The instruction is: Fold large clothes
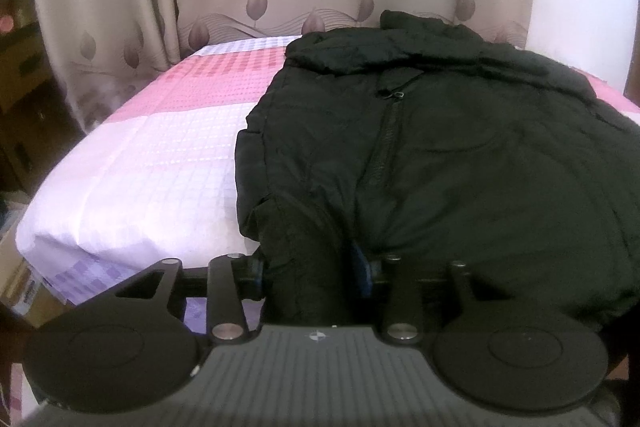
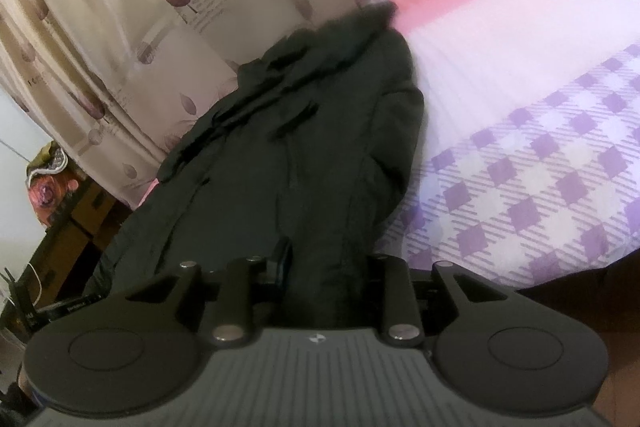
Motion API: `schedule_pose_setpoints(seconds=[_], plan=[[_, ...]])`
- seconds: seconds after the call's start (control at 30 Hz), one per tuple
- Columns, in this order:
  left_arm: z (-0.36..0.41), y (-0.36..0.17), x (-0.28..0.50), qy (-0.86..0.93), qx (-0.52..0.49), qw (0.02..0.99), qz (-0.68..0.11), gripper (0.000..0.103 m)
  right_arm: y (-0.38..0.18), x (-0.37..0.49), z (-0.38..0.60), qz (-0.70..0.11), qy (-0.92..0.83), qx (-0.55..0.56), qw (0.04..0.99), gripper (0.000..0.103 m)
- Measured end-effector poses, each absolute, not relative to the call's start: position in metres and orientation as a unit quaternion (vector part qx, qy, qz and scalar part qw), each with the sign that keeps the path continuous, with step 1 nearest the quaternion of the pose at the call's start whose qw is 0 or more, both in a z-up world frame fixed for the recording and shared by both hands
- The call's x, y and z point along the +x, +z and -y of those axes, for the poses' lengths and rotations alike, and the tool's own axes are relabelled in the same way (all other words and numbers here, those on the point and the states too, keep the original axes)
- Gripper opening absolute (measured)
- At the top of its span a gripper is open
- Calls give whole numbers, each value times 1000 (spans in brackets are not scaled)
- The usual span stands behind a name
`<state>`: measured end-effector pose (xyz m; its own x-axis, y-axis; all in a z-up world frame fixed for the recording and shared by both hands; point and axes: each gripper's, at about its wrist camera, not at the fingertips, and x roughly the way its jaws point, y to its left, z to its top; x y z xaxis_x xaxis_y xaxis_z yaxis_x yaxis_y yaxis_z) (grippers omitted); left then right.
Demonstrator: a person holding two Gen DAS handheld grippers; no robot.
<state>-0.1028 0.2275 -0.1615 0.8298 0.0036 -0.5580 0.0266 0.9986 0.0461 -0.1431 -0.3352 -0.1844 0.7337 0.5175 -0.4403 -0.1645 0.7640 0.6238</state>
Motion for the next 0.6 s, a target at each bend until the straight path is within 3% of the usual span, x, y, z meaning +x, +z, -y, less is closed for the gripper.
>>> schedule_pose_setpoints(seconds=[0.07,0.17,0.6], plan=[[-232,-162,-103,-19,13,957,-288,27,-183,-142,334,-311,195,286,885,26],[-243,-159,-105,-40,-24,957,-285,18,-184,-141,339,-308,201,318,874,21],[-284,-134,-138,-92,-152,943,-281,17,-160,-172,364,-278,238,412,835,19]])
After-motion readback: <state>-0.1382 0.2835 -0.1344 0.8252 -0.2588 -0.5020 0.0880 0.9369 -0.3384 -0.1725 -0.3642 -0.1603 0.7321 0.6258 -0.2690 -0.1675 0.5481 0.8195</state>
